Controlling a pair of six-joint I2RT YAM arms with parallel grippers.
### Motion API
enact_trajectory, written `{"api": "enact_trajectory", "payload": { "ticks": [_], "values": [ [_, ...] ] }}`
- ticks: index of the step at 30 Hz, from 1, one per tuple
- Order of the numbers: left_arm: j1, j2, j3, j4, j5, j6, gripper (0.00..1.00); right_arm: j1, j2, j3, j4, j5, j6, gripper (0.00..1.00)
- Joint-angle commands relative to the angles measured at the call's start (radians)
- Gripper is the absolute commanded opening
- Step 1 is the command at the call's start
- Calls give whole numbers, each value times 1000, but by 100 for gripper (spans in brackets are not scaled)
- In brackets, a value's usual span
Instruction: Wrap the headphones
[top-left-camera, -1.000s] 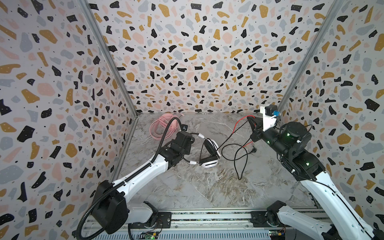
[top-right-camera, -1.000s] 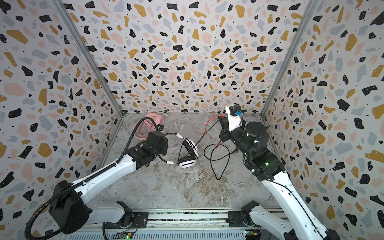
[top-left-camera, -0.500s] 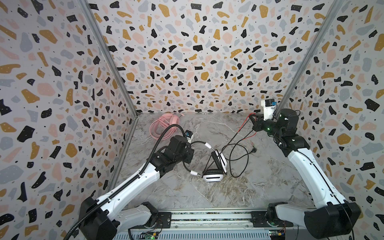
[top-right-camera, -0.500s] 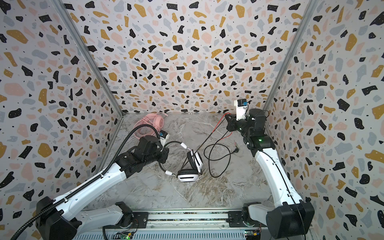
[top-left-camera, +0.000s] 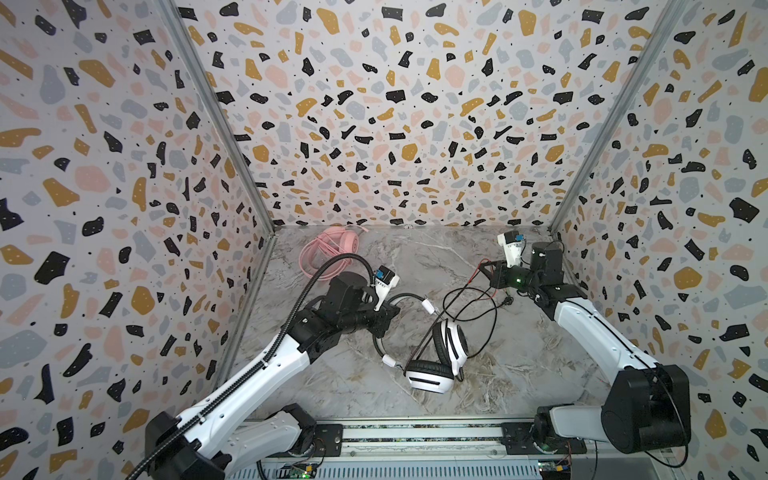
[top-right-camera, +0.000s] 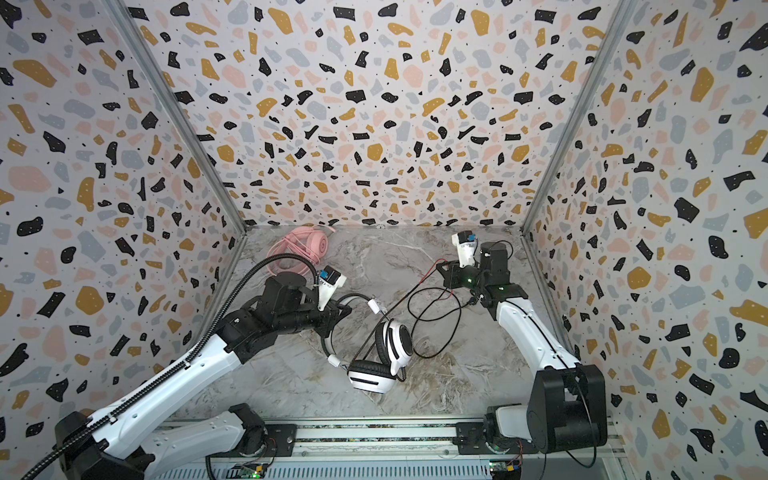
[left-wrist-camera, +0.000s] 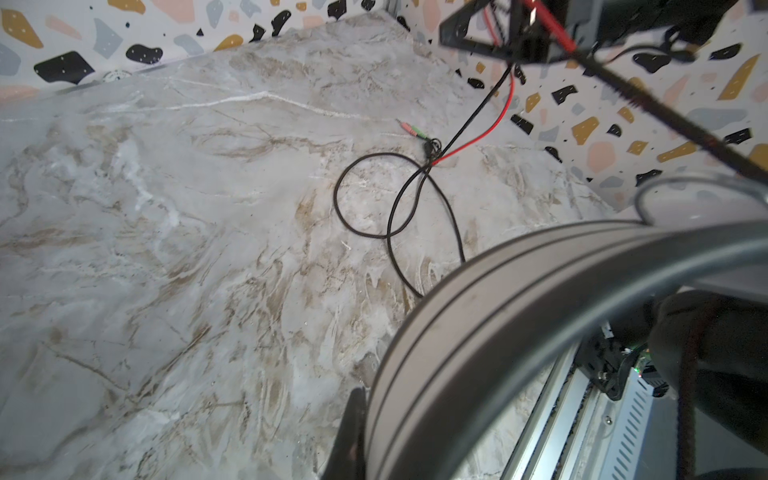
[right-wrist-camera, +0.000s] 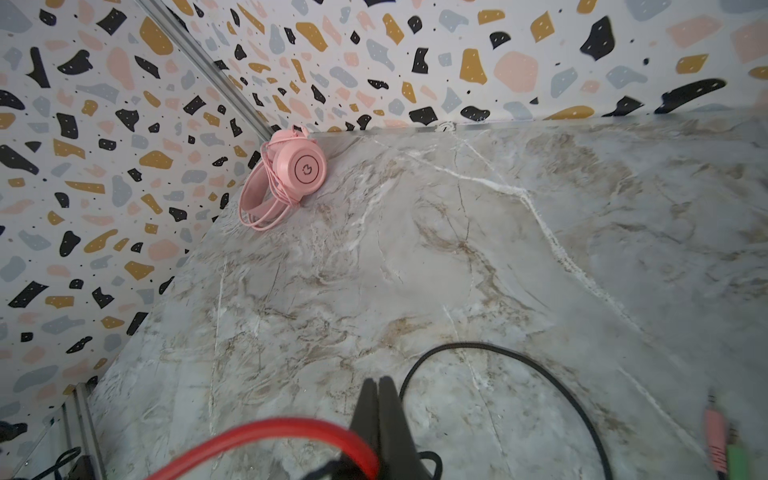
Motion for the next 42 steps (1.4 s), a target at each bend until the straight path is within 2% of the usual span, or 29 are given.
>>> {"api": "enact_trajectory", "payload": {
  "ticks": [1,5,9,14,19,23,26,32,42],
  "values": [
    [-4,-26,62,127,168,-53,0,3,26,-41,64,10,4,0],
    [-2,-10,126,128,123,-87,0,43,32,-130,113,3,0,0],
    [1,-7,200,174,75,-156,0,132,32,-191,176,11,-4,0],
    [1,4,280,272,110,-286,0,207,37,-268,358,-8,71,0],
    [1,20,351,334,149,-379,0,272,126,-271,526,-25,144,1],
    [8,24,356,341,81,-412,0,341,254,-246,642,-45,179,4],
    [18,30,356,355,81,-440,0,383,311,-244,714,-52,217,7],
    [43,18,360,376,64,-481,0,423,359,-266,822,-65,282,13],
    [115,16,344,443,89,-596,0,444,418,-269,913,-77,357,14]
  ]
}}
